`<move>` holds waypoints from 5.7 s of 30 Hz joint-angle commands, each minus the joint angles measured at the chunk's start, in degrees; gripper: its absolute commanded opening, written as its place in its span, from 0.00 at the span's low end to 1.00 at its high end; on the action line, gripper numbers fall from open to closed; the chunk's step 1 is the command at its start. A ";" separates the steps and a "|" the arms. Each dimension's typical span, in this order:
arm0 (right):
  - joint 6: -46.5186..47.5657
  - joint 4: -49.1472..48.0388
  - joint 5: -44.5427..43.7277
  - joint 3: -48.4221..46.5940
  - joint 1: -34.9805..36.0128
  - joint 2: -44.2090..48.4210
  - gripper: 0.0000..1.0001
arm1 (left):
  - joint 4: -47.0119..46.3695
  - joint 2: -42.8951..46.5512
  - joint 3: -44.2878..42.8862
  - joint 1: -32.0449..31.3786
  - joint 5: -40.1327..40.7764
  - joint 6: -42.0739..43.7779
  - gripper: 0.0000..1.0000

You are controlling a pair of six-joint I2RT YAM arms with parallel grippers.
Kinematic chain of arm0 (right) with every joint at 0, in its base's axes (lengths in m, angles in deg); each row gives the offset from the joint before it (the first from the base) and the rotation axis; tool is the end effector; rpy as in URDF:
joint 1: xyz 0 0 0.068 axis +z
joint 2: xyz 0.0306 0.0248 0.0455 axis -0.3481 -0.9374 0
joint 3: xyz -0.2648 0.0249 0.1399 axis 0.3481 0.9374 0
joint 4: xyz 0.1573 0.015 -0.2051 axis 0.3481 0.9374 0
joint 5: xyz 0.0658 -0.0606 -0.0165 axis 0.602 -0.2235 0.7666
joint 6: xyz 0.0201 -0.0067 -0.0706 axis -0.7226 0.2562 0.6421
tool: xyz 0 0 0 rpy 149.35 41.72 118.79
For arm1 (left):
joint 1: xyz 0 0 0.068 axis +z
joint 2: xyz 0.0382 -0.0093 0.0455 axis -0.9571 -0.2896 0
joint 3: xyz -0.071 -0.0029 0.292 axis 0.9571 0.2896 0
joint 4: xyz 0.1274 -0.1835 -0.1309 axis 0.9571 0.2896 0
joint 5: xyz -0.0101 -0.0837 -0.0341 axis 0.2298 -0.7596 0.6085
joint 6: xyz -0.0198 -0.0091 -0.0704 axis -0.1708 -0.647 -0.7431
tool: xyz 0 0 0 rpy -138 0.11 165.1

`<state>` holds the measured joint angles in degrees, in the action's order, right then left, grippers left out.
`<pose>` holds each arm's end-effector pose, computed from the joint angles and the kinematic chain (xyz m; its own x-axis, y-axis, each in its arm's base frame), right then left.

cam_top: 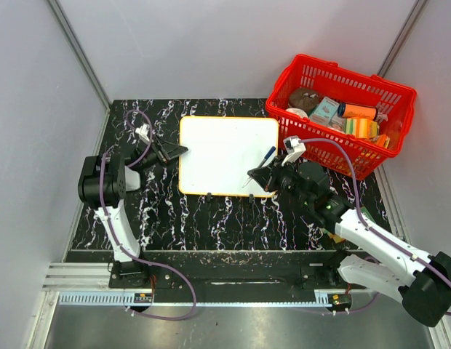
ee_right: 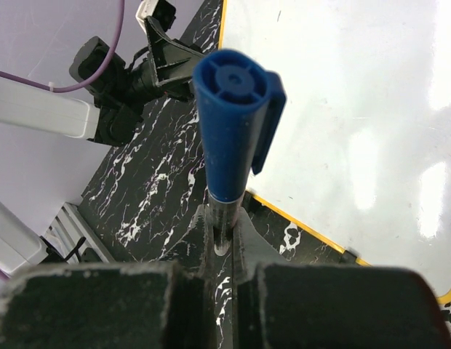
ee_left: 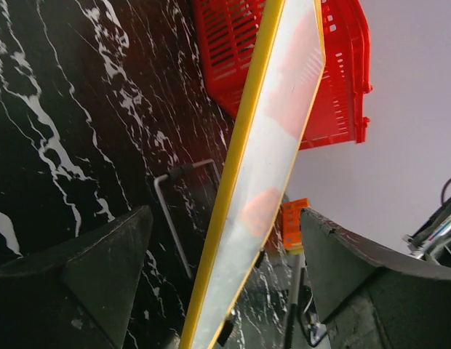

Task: Write a sentence on the whiteboard
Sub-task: Adjust the whiteboard on the whiteboard stand.

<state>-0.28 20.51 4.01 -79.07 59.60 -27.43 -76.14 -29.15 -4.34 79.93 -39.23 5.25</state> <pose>0.1823 0.1553 0.3195 -0.4444 0.2707 -0.8539 -0.5442 0.6756 0.4974 0.3932 -0.0070 0.1670 -0.7018 -0.5225 -0.4843 0.3813 0.2987 -0.8749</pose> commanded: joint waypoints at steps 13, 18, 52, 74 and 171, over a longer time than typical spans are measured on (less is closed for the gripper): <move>0.76 -1.84 1.75 -3.36 -0.55 -0.33 0.00 | 2.15 5.98 -0.54 -2.37 -0.35 12.62 0.78; 0.58 -1.84 1.92 -3.27 -0.64 -0.07 0.00 | 9.99 7.92 -0.45 -2.98 0.97 17.91 0.61; 0.84 1.32 2.63 -2.04 -0.90 4.59 0.00 | 1.55 14.52 18.44 -11.24 7.29 19.57 0.00; 13.68 0.98 -0.27 -13.20 -0.90 -1.91 0.00 | 29.77 23.22 15.64 -17.75 16.26 36.54 0.04; 12.18 -5.61 0.17 -10.65 -0.99 -9.21 0.00 | 29.72 12.58 -5.28 -10.45 1.31 33.96 0.18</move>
<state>11.41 18.36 4.93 -89.63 58.96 -36.85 -63.33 -20.45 -8.08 71.01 -42.20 23.15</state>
